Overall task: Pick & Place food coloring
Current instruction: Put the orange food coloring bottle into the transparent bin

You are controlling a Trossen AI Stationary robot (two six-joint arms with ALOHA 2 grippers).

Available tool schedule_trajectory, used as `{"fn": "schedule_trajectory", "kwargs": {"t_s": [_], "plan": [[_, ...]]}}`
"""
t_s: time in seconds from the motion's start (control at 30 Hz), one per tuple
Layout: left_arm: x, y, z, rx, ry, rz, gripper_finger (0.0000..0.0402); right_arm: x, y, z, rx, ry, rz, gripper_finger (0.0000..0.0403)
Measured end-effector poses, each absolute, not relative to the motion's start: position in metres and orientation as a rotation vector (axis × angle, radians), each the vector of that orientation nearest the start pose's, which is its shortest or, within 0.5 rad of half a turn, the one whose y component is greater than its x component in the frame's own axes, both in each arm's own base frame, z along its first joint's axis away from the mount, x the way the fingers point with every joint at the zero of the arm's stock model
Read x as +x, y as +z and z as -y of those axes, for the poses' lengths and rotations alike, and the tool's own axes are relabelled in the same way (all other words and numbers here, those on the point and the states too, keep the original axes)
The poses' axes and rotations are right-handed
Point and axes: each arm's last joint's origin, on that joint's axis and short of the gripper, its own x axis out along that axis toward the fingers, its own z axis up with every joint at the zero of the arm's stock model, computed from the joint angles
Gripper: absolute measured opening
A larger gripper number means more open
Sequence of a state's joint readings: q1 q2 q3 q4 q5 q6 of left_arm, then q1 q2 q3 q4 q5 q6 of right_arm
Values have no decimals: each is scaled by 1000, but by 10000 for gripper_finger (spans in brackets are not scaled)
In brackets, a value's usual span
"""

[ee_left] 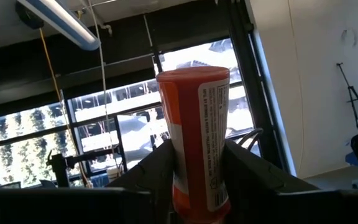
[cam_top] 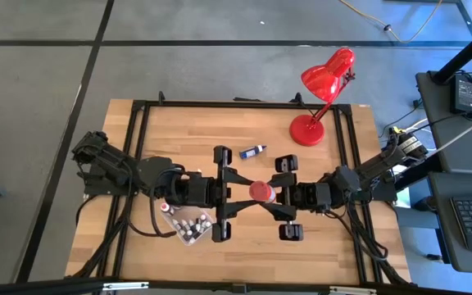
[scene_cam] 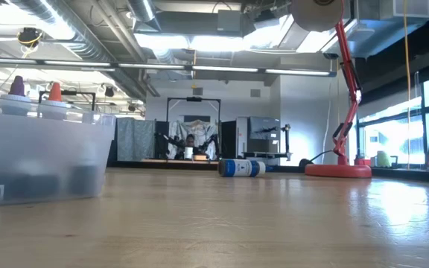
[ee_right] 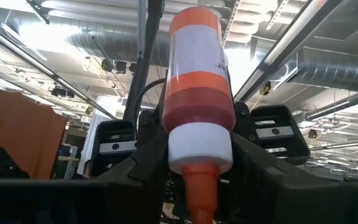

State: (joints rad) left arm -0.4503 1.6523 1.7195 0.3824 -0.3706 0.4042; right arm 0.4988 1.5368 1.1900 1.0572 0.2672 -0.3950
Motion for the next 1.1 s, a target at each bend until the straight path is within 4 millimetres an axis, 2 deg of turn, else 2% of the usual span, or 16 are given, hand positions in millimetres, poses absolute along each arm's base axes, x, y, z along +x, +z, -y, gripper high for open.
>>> {"fn": "schedule_trajectory", "kwargs": {"t_s": [0.7,0.93,1.1], "plan": [[333,483,155,217,23,399,119,295,402,-160,-139,99,686,156],[332,482,158,212,43,384,119,292,401,-165,-149,70,664,123],[332,482,158,212,47,380,129,292,400,-165,-144,55,648,125]]}}
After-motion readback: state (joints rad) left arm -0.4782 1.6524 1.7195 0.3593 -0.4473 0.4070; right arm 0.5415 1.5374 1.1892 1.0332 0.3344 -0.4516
